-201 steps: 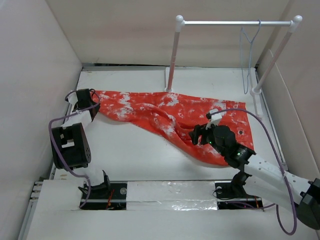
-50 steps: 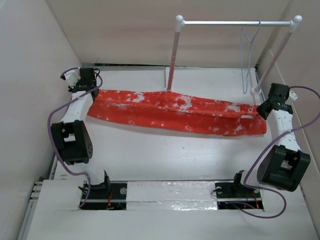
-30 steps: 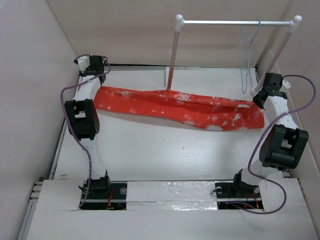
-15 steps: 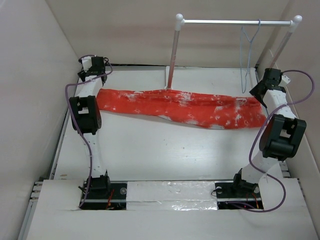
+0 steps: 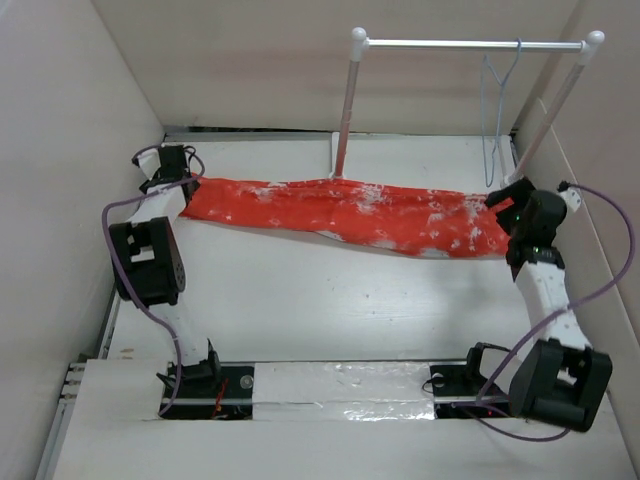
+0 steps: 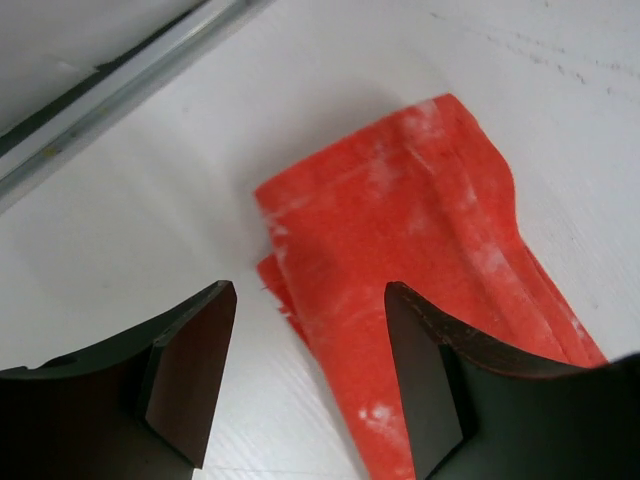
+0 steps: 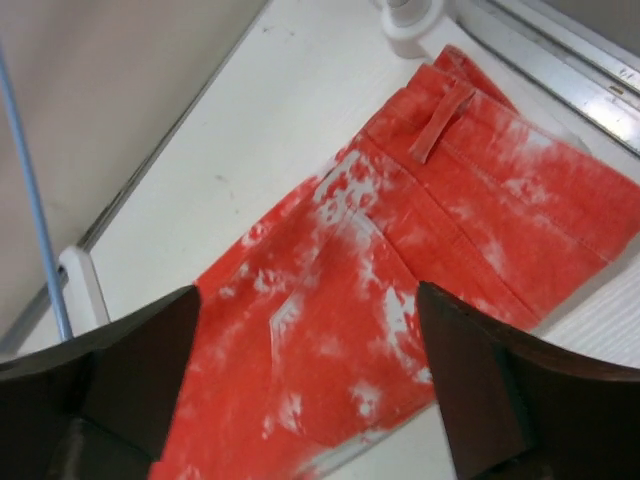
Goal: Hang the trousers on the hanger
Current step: Fold the trousers at the center of the board.
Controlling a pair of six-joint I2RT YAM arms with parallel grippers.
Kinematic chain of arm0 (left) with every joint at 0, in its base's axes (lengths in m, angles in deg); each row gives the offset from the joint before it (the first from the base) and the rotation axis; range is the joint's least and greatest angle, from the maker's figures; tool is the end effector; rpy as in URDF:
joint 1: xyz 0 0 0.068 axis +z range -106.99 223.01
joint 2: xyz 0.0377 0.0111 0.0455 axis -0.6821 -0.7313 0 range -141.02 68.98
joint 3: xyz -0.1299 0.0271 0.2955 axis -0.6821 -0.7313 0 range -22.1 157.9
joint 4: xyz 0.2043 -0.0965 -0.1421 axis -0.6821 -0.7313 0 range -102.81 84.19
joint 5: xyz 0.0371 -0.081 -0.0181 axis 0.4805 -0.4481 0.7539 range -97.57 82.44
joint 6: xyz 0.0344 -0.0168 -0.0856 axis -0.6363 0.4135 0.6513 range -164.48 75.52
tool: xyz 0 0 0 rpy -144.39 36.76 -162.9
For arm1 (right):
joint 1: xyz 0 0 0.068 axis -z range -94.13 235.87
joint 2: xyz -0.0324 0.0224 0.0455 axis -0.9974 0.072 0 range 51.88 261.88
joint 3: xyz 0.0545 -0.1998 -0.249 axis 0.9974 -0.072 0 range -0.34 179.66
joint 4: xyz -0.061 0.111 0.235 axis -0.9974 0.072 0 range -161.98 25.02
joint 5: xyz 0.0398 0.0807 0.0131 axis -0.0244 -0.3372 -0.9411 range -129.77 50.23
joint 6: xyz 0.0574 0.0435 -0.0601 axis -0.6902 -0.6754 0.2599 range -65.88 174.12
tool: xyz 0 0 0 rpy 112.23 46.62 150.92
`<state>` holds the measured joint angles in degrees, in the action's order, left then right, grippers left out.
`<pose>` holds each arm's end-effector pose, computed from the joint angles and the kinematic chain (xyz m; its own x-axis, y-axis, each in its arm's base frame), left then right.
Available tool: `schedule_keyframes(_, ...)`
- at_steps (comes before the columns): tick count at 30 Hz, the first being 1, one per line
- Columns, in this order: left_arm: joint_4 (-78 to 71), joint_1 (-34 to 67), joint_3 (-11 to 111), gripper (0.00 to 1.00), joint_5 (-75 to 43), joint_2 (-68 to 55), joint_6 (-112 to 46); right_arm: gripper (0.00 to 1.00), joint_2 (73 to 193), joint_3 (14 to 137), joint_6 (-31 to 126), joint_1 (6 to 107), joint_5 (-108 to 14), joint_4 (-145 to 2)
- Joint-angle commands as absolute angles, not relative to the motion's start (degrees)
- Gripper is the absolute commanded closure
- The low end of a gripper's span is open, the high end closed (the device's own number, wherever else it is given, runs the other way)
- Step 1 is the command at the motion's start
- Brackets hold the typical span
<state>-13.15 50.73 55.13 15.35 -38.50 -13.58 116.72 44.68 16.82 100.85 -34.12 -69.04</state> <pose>0.4736 0.0974 0.2482 -0.2982 -0.5178 -0.8019 -0.6790 0.7055 -0.2031 0.2758 -0.0823 0.3101 -0.0882 0.6479 -0.7566 0.5009 0.6854 0.5285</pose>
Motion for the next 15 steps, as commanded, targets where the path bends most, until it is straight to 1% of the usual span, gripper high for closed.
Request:
schedule_keyframes(1,-7.8,51.6,48.8,0.40,11.8,-30.3,-9.1,0.13,109.6,35.4,16.4,100.0,-39.2,-80.2)
schedule_keyframes(2,-7.6,51.6,46.8,0.35,10.6,-28.8,-8.4,0.23,107.8,33.3,16.9,100.0,-40.2,-81.2)
schedule_keyframes(3,-7.9,51.6,46.5,0.34,9.8,-28.5,-8.3,0.36,104.8,31.5,17.3,100.0,-43.2,-82.2)
schedule_keyframes(4,-8.4,51.6,46.5,0.34,8.9,-28.5,-8.2,0.75,103.3,28.6,18.4,100.0,-43.8,-83.0)
schedule_keyframes(5,-9.8,51.6,46.5,0.34,8.0,-29.1,-8.0,0.90,101.9,27.4,19.1,100.0,-44.3,-83.1)
schedule_keyframes(6,-10.2,51.6,46.5,0.34,7.6,-29.6,-7.7,0.96,100.8,26.4,19.9,100.0,-45.6,-83.5)
schedule_keyframes(7,-10.4,51.6,46.5,0.34,6.9,-30.2,-7.6,0.98,99.0,25.0,21.5,100.0,-46.3,-83.3)
schedule_keyframes(9,-10.8,51.6,46.3,0.34,5.7,-32.0,-6.2,0.96,97.9,24.1,23.1,100.0,-47.8,-83.4)
schedule_keyframes(10,-10.6,51.6,46.1,0.34,5.1,-32.6,-5.7,0.89,97.8,23.8,24.6,100.0,-48.8,-83.2)
schedule_keyframes(12,-10.5,51.6,45.7,0.34,4.4,-34.3,-4.4,0.79,98.2,24.1,25.3,100.0,-51.3,-82.1)
schedule_keyframes(13,-10.4,51.6,45.4,0.34,4.5,-34.7,-3.3,0.67,98.5,24.1,25.7,100.0,-51.9,-81.0)
schedule_keyframes(14,-9.9,51.6,45.1,0.35,4.7,-35.5,-2.8,0.62,99.2,23.6,25.7,100.0,-52.5,-81.1)
schedule_keyframes(15,-9.8,51.6,44.7,0.35,4.7,-36.0,-2.5,0.59,99.4,23.0,25.7,100.0,-54.1,-81.7)
